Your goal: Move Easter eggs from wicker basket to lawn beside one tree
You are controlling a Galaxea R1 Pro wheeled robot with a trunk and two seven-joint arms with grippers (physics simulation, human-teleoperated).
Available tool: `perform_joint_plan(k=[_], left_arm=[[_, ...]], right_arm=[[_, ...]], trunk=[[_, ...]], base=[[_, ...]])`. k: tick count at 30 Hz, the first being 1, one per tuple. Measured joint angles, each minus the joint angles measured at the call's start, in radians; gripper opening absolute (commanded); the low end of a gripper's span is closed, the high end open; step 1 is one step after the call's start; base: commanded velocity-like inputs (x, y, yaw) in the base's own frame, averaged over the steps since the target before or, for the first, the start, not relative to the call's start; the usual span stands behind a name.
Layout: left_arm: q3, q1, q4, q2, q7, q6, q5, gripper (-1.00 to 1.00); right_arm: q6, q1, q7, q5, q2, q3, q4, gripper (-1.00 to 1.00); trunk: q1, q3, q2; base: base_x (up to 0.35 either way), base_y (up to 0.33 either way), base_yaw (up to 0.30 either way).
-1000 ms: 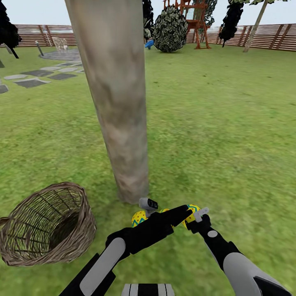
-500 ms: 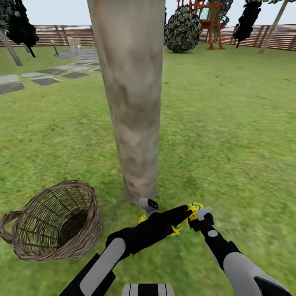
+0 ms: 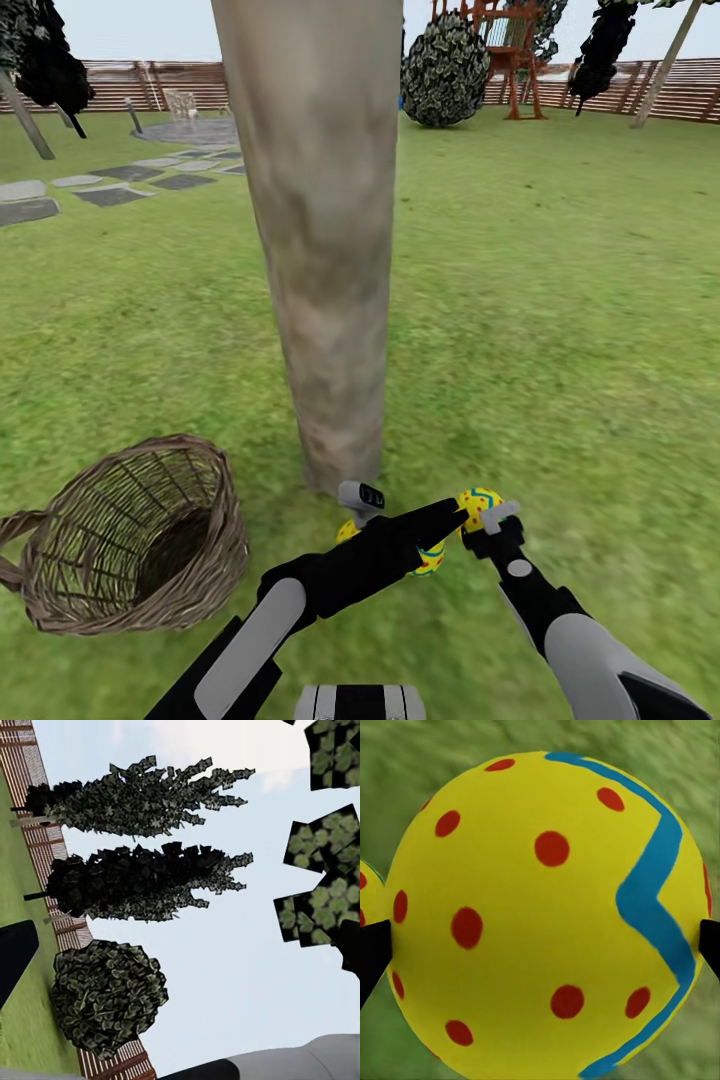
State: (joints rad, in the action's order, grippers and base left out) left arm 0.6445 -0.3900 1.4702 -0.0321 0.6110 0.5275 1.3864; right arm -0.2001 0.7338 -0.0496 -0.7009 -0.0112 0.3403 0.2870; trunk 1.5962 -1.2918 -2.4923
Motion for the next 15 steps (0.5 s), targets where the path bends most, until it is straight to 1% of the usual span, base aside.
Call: perform_joint_plan(k=[1, 9, 12, 13, 15], left_arm=[[0.000, 0.000, 0.000, 0.000, 0.000, 0.000, 0.000, 1.00], [0.000, 0.000, 0.001, 0.001, 0.001, 0.004, 0.000, 1.00], [-0.004, 0.000, 0.006, 0.010, 0.003, 0.009, 0.002, 1.00], [-0.007, 0.000, 0.007, 0.014, 0.004, 0.010, 0.004, 1.00], [-0.011, 0.001, 0.011, 0.019, 0.006, 0.012, 0.006, 1.00]], right_arm=[[-0.003, 0.000, 0.001, 0.001, -0.001, 0.000, 0.000, -1.00], [-0.002, 0.000, -0.001, -0.001, -0.002, -0.002, 0.000, -1.00], [-0.006, 0.000, -0.004, -0.002, -0.003, -0.001, 0.000, -1.00], [-0.006, 0.000, -0.007, 0.000, -0.003, 0.000, 0.001, -1.00], [-0.005, -0.001, -0.041, 0.000, -0.003, 0.000, 0.001, -1.00]], trunk=[[0.004, -0.003, -0.007], [0.008, -0.034, -0.009], [0.009, -0.046, -0.010], [0.009, -0.050, -0.010], [0.010, -0.057, -0.011]], base=[[0.000, 0.000, 0.000], [0.000, 0.000, 0.000], [0.000, 0.000, 0.000], [0.000, 0.000, 0.000], [0.000, 0.000, 0.000]])
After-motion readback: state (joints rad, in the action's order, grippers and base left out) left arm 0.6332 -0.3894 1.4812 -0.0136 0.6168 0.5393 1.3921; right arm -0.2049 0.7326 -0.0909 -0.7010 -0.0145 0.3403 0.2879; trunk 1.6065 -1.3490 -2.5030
